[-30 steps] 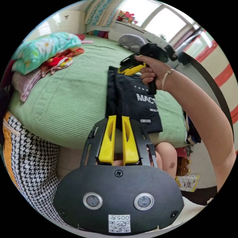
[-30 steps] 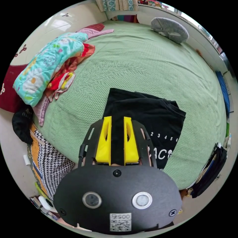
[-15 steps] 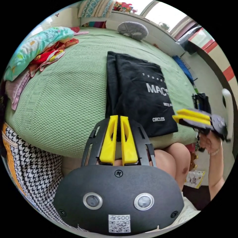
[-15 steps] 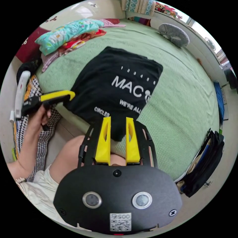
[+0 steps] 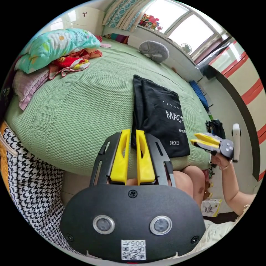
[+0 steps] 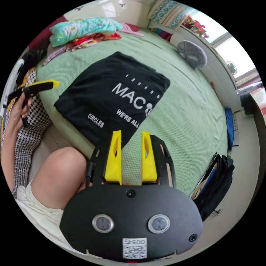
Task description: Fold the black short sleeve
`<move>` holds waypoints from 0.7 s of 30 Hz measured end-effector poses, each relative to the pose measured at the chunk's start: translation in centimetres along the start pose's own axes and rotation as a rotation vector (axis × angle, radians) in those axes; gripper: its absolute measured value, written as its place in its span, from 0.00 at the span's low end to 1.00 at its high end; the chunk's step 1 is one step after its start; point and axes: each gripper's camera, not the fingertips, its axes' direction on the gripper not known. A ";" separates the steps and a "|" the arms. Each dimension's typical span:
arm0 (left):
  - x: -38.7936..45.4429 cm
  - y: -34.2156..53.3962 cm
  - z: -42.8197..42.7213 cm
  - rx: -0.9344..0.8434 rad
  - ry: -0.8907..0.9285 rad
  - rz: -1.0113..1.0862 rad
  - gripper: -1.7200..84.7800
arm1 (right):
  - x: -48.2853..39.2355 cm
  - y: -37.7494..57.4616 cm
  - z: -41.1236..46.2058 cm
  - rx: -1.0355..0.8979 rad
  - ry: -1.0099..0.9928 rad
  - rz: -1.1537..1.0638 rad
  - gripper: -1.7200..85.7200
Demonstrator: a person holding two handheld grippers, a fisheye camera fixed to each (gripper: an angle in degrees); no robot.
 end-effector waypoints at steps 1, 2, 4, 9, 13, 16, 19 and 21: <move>0.1 0.1 -0.1 -0.004 -0.003 0.019 0.11 | 1.4 -0.7 -0.1 0.031 -0.023 0.030 0.11; 0.2 0.2 0.0 -0.008 0.009 0.032 0.12 | 2.1 -1.1 -0.1 0.050 -0.039 0.046 0.11; 0.8 0.4 0.4 -0.009 0.073 0.075 0.17 | 4.9 -2.7 0.3 0.152 -0.121 0.085 0.12; 1.3 0.8 2.2 -0.046 0.061 0.102 0.25 | 9.3 -6.5 3.0 0.241 -0.155 0.181 0.14; 1.4 1.0 3.0 -0.056 0.038 0.112 0.26 | 11.9 -8.9 6.5 0.181 -0.238 0.262 0.15; 1.7 1.0 3.0 -0.060 -0.013 0.119 0.22 | 13.2 -9.5 8.5 0.136 -0.306 0.316 0.14; 1.9 1.0 3.2 -0.058 -0.124 0.099 0.16 | 13.4 -9.4 9.8 0.123 -0.345 0.318 0.10; 1.9 1.0 3.2 -0.059 -0.157 0.091 0.14 | 13.2 -9.2 9.8 0.143 -0.321 0.304 0.07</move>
